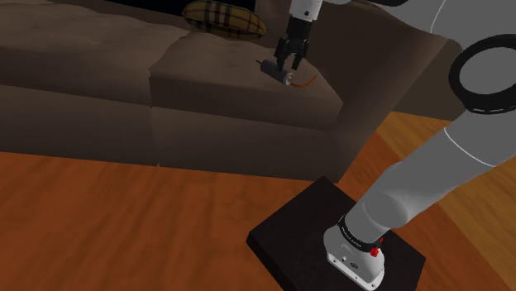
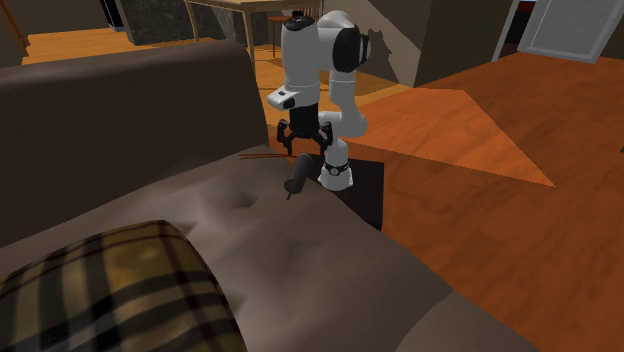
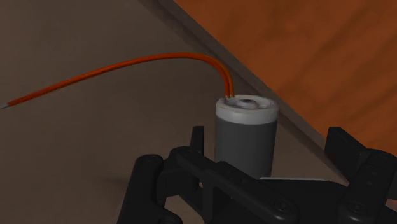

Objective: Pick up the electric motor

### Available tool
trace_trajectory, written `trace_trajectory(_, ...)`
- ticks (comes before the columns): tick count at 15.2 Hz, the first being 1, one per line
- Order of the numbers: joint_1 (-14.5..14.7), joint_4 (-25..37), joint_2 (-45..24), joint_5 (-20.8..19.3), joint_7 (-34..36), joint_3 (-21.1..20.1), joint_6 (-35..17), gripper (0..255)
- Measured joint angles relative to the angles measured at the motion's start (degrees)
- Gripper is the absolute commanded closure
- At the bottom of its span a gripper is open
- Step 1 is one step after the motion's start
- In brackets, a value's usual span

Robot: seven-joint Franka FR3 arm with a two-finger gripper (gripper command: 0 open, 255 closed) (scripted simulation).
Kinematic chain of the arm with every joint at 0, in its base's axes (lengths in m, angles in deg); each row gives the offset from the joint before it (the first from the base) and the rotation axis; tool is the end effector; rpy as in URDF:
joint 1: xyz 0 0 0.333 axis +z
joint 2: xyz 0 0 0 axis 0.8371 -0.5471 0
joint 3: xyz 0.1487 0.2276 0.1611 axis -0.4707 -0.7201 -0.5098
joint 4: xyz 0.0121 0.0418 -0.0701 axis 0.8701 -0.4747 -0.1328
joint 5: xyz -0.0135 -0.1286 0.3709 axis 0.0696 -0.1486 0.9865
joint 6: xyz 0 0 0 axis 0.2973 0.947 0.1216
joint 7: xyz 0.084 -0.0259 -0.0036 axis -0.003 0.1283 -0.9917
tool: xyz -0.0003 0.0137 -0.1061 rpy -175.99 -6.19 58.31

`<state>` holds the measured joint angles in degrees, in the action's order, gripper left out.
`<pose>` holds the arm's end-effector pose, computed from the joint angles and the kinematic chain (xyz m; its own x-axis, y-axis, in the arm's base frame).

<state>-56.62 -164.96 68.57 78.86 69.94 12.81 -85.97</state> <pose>0.5012 -0.0338 0.6242 0.9991 0.0386 -0.0178 0.0382 -0.9989 -0.0271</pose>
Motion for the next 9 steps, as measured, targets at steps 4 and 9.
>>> trace_trajectory(4,-0.3,6.7,-6.3,0.6,-0.4,0.5,1.0,0)
trace_trajectory(9,-0.5,2.8,-6.1,0.5,-0.7,0.7,-2.7,0)
